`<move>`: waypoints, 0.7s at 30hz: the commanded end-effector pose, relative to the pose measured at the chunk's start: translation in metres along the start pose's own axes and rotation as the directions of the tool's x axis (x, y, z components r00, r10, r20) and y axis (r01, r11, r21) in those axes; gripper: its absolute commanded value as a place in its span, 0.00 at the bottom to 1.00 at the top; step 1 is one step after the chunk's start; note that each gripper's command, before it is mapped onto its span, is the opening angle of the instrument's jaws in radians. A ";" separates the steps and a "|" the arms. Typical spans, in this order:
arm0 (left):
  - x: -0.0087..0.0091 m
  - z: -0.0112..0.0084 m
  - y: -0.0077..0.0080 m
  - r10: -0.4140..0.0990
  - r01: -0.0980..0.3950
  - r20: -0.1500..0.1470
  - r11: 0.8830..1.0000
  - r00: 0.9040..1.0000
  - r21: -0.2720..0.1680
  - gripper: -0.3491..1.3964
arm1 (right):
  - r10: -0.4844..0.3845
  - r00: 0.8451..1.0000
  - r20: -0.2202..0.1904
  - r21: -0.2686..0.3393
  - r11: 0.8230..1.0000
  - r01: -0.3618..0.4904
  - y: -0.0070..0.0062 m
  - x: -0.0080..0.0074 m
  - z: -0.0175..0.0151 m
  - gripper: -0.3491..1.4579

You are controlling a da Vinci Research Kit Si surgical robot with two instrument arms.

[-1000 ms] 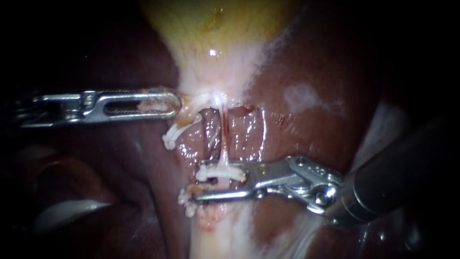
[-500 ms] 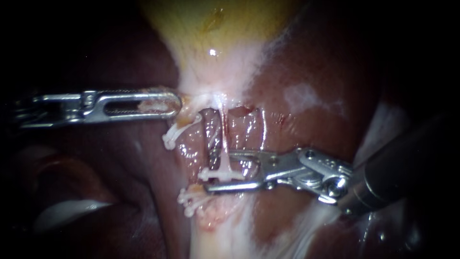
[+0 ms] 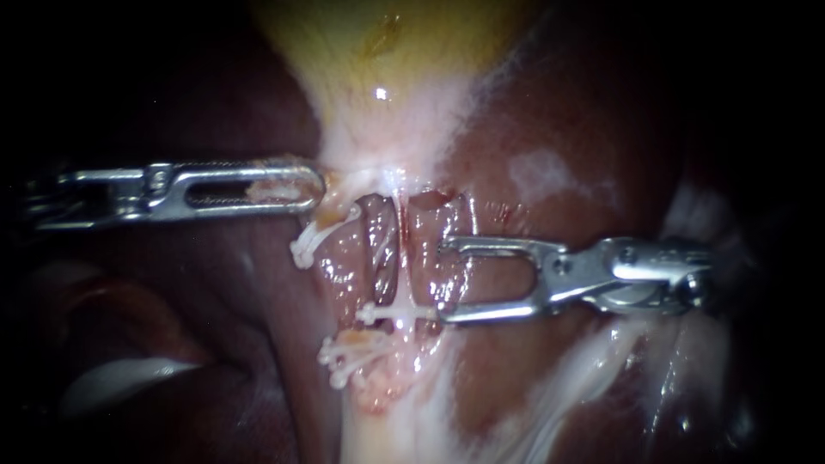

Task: Going back first clip right tube

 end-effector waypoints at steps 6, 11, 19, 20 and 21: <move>0.0000 0.0002 0.0000 0.000 0.000 0.000 1.000 1.000 -0.001 0.00 | -0.025 1.000 0.006 -0.006 1.000 0.025 0.0003 0.0020 -0.0029 0.47; 0.0003 0.0011 0.0002 0.002 -0.002 0.003 1.000 1.000 -0.003 0.00 | -0.022 1.000 0.007 -0.006 1.000 0.022 0.0001 0.0023 -0.0036 0.47; 0.0018 0.0047 0.0014 0.018 -0.019 -0.019 1.000 1.000 -0.012 0.00 | -0.023 1.000 0.007 -0.005 1.000 0.023 0.0000 0.0023 -0.0036 0.47; 0.0020 0.0052 0.0016 0.020 -0.020 -0.022 1.000 1.000 -0.012 0.00 | -0.023 1.000 0.007 -0.005 1.000 0.023 -0.0001 0.0023 -0.0036 0.47; 0.0022 0.0058 0.0021 0.016 -0.017 -0.025 1.000 1.000 -0.015 0.00 | -0.023 1.000 0.007 -0.005 1.000 0.023 -0.0001 0.0023 -0.0036 0.47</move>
